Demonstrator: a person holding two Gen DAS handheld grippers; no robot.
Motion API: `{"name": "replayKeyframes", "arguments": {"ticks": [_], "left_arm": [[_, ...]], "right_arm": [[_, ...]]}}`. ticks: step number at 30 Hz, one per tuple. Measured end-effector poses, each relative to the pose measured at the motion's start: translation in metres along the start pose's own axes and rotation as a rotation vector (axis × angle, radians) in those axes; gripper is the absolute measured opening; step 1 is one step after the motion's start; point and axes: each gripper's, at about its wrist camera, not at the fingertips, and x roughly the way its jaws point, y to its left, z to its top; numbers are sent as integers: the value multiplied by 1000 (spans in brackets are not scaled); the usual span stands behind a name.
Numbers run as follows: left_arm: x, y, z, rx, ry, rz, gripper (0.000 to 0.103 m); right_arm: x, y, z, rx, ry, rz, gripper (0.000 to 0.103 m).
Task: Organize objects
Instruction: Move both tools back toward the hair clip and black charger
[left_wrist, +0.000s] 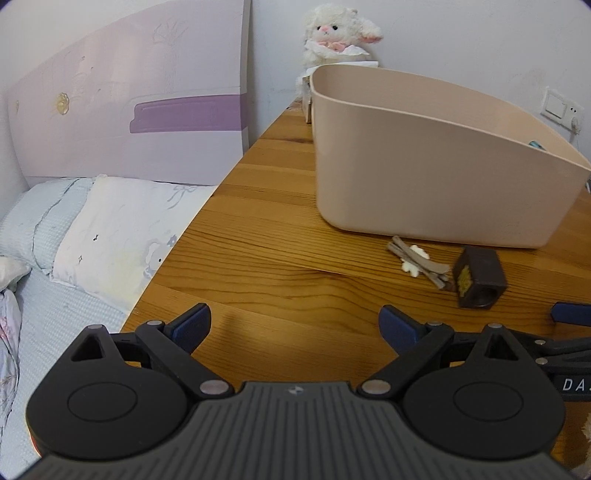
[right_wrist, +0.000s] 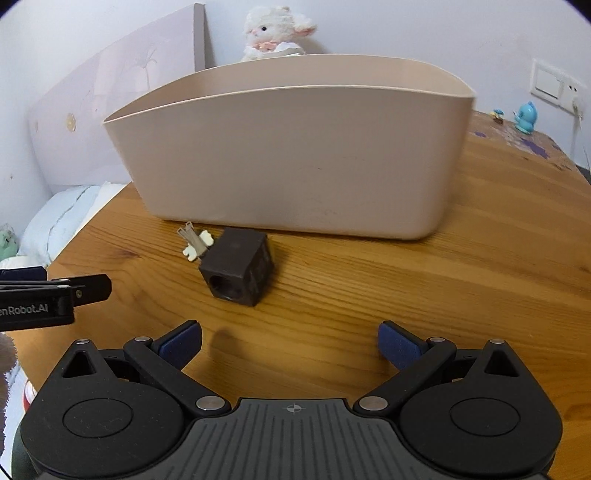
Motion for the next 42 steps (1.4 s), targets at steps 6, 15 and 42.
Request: {"name": "replayKeyframes", "arguments": {"ticks": [6,15,42], "left_arm": [[15,-1,3,9,6,33,98],[25,-2,10,9,0,30,98],[57,-71,35,44,76,-72,97]], "right_arm": [[14,9,13,-2,-25,-1,103],[26,-2,25,52,-83,-65,103],[22,-55,9,67,-113,-170,103]]}}
